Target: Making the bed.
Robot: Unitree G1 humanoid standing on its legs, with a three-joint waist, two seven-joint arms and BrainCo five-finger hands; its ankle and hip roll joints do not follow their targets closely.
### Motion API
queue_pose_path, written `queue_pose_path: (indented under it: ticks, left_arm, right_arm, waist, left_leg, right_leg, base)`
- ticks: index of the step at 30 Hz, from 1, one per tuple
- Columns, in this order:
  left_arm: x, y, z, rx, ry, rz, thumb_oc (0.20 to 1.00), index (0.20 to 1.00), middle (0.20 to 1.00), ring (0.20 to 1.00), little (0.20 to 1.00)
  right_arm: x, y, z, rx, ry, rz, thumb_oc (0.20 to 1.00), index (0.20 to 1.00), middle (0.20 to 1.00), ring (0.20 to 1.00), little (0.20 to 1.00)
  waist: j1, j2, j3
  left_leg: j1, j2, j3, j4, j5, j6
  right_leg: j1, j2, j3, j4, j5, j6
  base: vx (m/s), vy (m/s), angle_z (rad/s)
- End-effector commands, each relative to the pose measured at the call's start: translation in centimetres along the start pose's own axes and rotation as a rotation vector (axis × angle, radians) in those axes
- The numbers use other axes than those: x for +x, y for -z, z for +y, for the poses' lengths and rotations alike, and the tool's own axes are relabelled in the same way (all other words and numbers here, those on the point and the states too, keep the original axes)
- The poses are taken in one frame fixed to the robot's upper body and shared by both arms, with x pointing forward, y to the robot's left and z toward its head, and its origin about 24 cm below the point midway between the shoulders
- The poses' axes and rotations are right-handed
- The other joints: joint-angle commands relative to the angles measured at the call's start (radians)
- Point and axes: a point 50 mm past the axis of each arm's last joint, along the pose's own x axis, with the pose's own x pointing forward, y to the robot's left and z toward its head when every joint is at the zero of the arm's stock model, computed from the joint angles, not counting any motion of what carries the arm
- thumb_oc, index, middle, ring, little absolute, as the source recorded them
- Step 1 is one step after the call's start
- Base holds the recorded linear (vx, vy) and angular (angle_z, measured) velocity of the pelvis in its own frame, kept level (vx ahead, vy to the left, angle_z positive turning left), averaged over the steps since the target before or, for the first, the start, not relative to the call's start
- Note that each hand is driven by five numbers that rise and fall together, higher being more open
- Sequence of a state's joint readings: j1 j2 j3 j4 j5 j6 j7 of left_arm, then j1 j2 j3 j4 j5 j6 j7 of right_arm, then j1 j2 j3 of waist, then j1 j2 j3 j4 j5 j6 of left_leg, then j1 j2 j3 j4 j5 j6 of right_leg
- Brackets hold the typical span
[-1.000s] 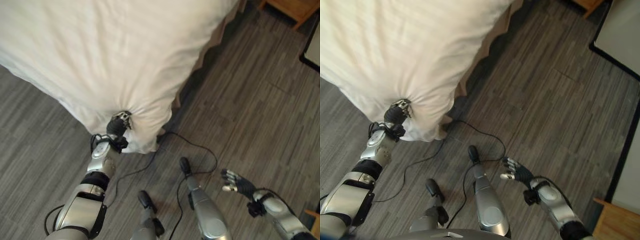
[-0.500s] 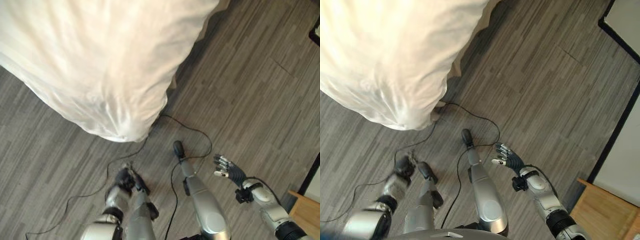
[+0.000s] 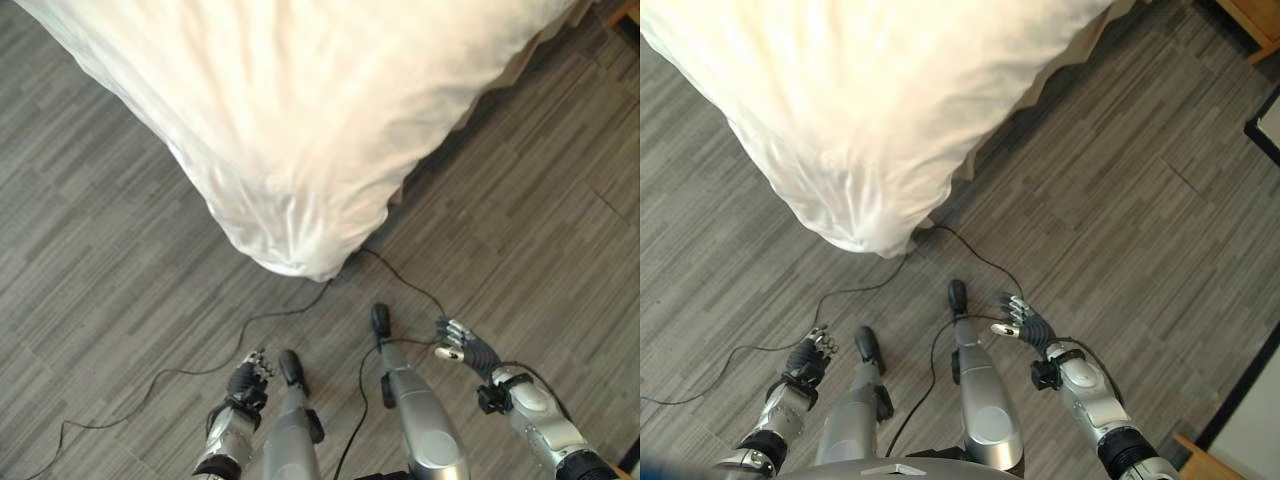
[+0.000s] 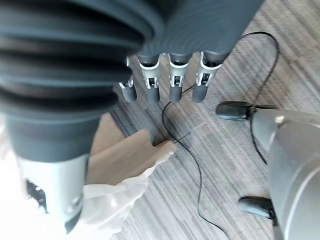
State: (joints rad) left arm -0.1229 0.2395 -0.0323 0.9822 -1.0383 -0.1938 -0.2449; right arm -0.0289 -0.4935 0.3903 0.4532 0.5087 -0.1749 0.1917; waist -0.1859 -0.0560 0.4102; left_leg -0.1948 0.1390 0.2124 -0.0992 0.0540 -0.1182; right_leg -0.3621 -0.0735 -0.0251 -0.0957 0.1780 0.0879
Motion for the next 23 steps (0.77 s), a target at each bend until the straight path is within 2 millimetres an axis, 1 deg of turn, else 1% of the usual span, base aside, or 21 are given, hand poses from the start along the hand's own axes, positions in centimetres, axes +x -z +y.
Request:
queue_pose_path:
  ticks: [1,3,4,5,6,7,10,11,12,13,16,17,18,21,22,23]
  left_arm:
    - [-3.5,0.5,-0.1,0.132,0.311,0.094,0.200,0.200,0.200,0.200,0.200]
    - [-4.8,0.0,0.2,0.167,0.359,0.097,0.200,0.200,0.200,0.200,0.200]
    - [-5.4,-0.6,0.3,0.190,0.383,0.089,0.200,0.200,0.200,0.200,0.200]
    - [-6.2,-1.1,0.7,0.214,0.392,0.080,0.200,0.200,0.200,0.200,0.200]
    - [-6.5,-1.3,0.8,0.233,0.385,0.067,0.479,0.479,0.479,0.479,0.479]
    - [-6.6,-1.7,1.2,0.291,0.337,0.034,1.000,1.000,1.000,1.000,1.000]
    - [-6.6,-2.6,0.4,0.400,0.308,-0.041,1.000,1.000,1.000,1.000,1.000]
    - [-6.6,-2.6,0.4,0.400,0.308,-0.041,1.000,1.000,1.000,1.000,1.000]
    - [-6.4,-2.8,0.0,0.376,0.296,-0.075,1.000,1.000,1.000,1.000,1.000]
    - [-5.8,-2.4,-0.6,0.303,0.260,-0.115,1.000,1.000,1.000,1.000,1.000]
    - [-5.2,-2.1,-1.6,0.328,0.214,-0.151,1.000,1.000,1.000,1.000,1.000]
    - [-5.2,-2.1,-1.6,0.329,0.213,-0.151,1.000,1.000,1.000,1.000,1.000]
    - [-5.2,-1.5,-2.1,0.296,0.207,-0.150,1.000,1.000,1.000,1.000,1.000]
    - [-5.0,-1.0,-2.4,0.324,0.188,-0.147,1.000,1.000,1.000,1.000,1.000]
    - [-5.0,-0.5,-2.2,0.268,0.162,-0.133,1.000,1.000,1.000,1.000,1.000]
    - [-5.0,-0.5,-2.2,0.268,0.162,-0.133,1.000,1.000,1.000,1.000,1.000]
  right_arm:
    - [-2.8,1.8,-1.9,-0.052,0.021,0.070,1.000,1.000,1.000,1.000,1.000]
    - [-3.5,2.0,-2.4,-0.060,0.034,0.079,1.000,1.000,1.000,1.000,1.000]
    - [-3.8,2.0,-2.7,-0.065,0.041,0.077,1.000,1.000,1.000,1.000,1.000]
    - [-3.9,2.1,-3.0,-0.065,0.060,0.076,1.000,1.000,1.000,1.000,1.000]
    - [-4.0,2.2,-3.0,-0.053,0.071,0.075,1.000,1.000,1.000,1.000,1.000]
    - [-3.9,2.2,-3.0,-0.032,0.085,0.067,1.000,1.000,1.000,1.000,1.000]
    - [-3.7,2.2,-2.7,-0.005,0.096,0.051,1.000,1.000,1.000,1.000,1.000]
    - [-3.7,2.2,-2.7,-0.005,0.096,0.052,1.000,1.000,1.000,1.000,1.000]
    - [-3.5,2.1,-2.4,0.010,0.098,0.043,1.000,1.000,1.000,1.000,1.000]
    - [-2.9,2.3,-1.8,0.039,0.106,0.041,1.000,1.000,1.000,1.000,1.000]
    - [-2.3,2.6,-1.0,0.057,0.114,0.049,1.000,1.000,1.000,1.000,1.000]
    - [-2.3,2.6,-1.0,0.057,0.114,0.049,1.000,1.000,1.000,1.000,1.000]
    - [-2.2,2.8,-0.5,0.076,0.113,0.053,1.000,1.000,1.000,1.000,1.000]
    - [-2.0,3.3,0.2,0.104,0.107,0.067,1.000,1.000,1.000,1.000,1.000]
    - [-2.0,3.5,0.8,0.118,0.098,0.073,1.000,1.000,1.000,1.000,1.000]
    - [-2.0,3.5,0.8,0.118,0.098,0.073,1.000,1.000,1.000,1.000,1.000]
  waist:
    - [0.034,0.034,-0.144]
    - [0.046,0.048,-0.181]
    - [0.053,0.055,-0.197]
    - [0.066,0.063,-0.234]
    - [0.071,0.065,-0.250]
    - [0.083,0.065,-0.281]
    - [0.095,0.062,-0.320]
    - [0.095,0.062,-0.319]
    - [0.100,0.058,-0.331]
    - [0.113,0.050,-0.349]
    - [0.127,0.037,-0.364]
    - [0.128,0.037,-0.363]
    - [0.131,0.031,-0.371]
    - [0.134,0.021,-0.375]
    - [0.135,0.015,-0.377]
    - [0.135,0.015,-0.377]
  left_leg:
    - [0.080,-0.067,-0.063,0.012,-0.035,0.060]
    - [0.105,-0.075,-0.080,0.012,-0.038,0.065]
    - [0.122,-0.077,-0.088,0.012,-0.040,0.067]
    - [0.147,-0.084,-0.102,0.012,-0.044,0.072]
    - [0.160,-0.086,-0.111,0.012,-0.046,0.074]
    - [0.182,-0.089,-0.121,0.013,-0.050,0.078]
    - [0.210,-0.093,-0.134,0.020,-0.057,0.083]
    - [0.212,-0.093,-0.134,0.020,-0.057,0.083]
    - [0.218,-0.095,-0.139,0.021,-0.059,0.084]
    - [0.231,-0.097,-0.147,0.023,-0.063,0.085]
    - [0.249,-0.097,-0.150,0.030,-0.069,0.087]
    - [0.250,-0.097,-0.150,0.030,-0.070,0.087]
    - [0.264,-0.096,-0.146,0.031,-0.074,0.089]
    - [0.280,-0.094,-0.142,0.037,-0.082,0.092]
    - [0.288,-0.094,-0.140,0.039,-0.084,0.093]
    - [0.289,-0.094,-0.140,0.039,-0.084,0.093]
  right_leg:
    - [0.088,-0.025,-0.043,0.092,-0.082,0.031]
    - [0.125,-0.033,-0.057,0.086,-0.089,0.033]
    - [0.148,-0.038,-0.066,0.085,-0.094,0.035]
    - [0.184,-0.042,-0.080,0.083,-0.104,0.035]
    - [0.203,-0.045,-0.090,0.081,-0.110,0.036]
    - [0.237,-0.049,-0.098,0.077,-0.118,0.035]
    - [0.277,-0.048,-0.107,0.074,-0.128,0.033]
    - [0.279,-0.048,-0.107,0.073,-0.128,0.033]
    - [0.289,-0.049,-0.111,0.071,-0.131,0.033]
    - [0.312,-0.048,-0.118,0.066,-0.136,0.030]
    - [0.339,-0.045,-0.122,0.059,-0.139,0.028]
    - [0.340,-0.045,-0.122,0.059,-0.139,0.028]
    - [0.356,-0.044,-0.121,0.054,-0.140,0.027]
    - [0.370,-0.041,-0.114,0.054,-0.144,0.026]
    - [0.380,-0.040,-0.111,0.054,-0.144,0.026]
    - [0.381,-0.040,-0.111,0.054,-0.144,0.026]
  base:
    - [0.24,0.139,0.15]
    - [0.08,0.054,0.65]
    - [0.10,0.058,0.73]
    - [0.09,0.046,0.36]
    - [0.08,0.044,0.24]
    - [0.04,0.027,0.21]
    - [0.04,0.018,0.20]
    - [0.01,0.002,0.13]
    - [0.01,-0.009,0.16]
    - [0.00,-0.021,0.15]
    - [-0.01,-0.026,0.06]
    - [0.00,-0.024,0.11]
    - [0.00,-0.025,0.07]
    - [0.00,-0.019,0.00]
    - [0.01,-0.018,-0.08]
    - [0.01,-0.018,-0.08]
